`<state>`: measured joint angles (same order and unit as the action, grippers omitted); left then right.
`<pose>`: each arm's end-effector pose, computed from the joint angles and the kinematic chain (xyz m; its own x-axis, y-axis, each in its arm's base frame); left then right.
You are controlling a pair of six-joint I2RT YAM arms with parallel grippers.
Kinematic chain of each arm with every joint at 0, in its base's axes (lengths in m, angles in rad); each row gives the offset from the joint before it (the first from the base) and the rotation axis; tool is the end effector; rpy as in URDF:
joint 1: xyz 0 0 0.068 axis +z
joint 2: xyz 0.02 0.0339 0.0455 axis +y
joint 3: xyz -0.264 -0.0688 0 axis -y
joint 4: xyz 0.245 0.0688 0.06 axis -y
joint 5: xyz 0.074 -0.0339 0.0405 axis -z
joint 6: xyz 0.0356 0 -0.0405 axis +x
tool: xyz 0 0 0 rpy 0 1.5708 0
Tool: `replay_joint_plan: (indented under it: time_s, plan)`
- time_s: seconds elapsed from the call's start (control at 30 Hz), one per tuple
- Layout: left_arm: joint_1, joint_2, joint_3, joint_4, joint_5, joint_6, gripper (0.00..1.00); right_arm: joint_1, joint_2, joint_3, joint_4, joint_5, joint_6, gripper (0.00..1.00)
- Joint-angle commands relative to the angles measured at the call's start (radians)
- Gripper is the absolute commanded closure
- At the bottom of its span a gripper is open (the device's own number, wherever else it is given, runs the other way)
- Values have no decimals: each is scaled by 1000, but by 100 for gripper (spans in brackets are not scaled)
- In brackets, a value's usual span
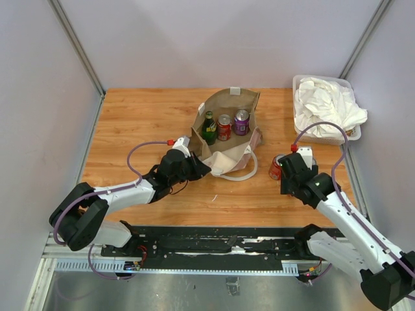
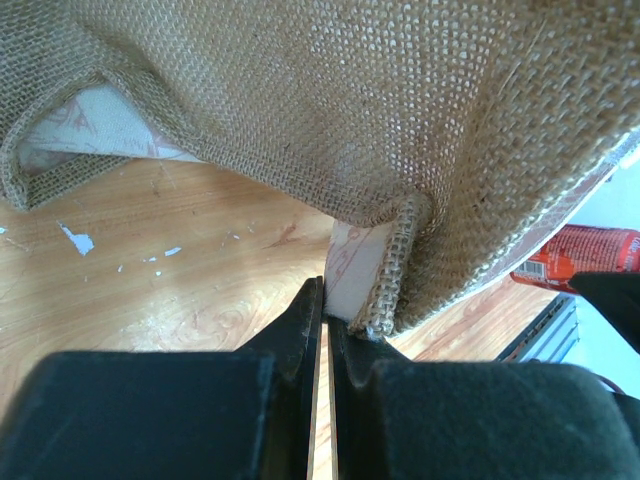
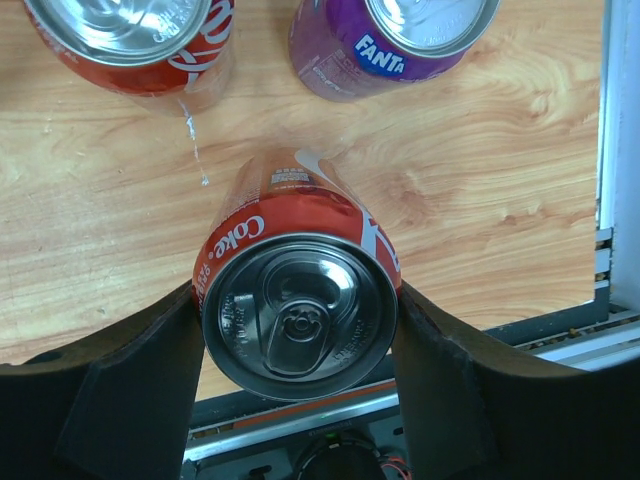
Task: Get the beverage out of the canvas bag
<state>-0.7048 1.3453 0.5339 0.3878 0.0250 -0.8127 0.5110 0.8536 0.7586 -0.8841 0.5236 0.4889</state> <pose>0.2074 -0.1776 0.1894 -0.6982 -0.3591 -0.6193 0.2299 0.7068 -0.6690 0.1435 0.0601 0.2619 -0.7238 0.0605 -0.6873 0.1809 0.9779 -0.1044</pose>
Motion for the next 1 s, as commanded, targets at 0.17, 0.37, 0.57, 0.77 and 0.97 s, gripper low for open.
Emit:
replay_joint_plan:
  time_s: [0.17,0.37,0.57,0.77,0.97]
  plan:
    - [-10,20,-28,-55,10,11,92,-73,13,-73,133,-33,52,99]
    - [-10,28,-28,-53,11,11,92,-116,49,-84,146,-129,48,96]
    - [-10,32,-25,-51,12,11,92,-138,83,-79,153,-165,38,69]
    - [-10,34,-26,-53,12,10,92,-141,108,-72,136,-159,51,14]
    - [-10,32,-25,-53,12,11,93,-141,101,-22,91,-144,30,2]
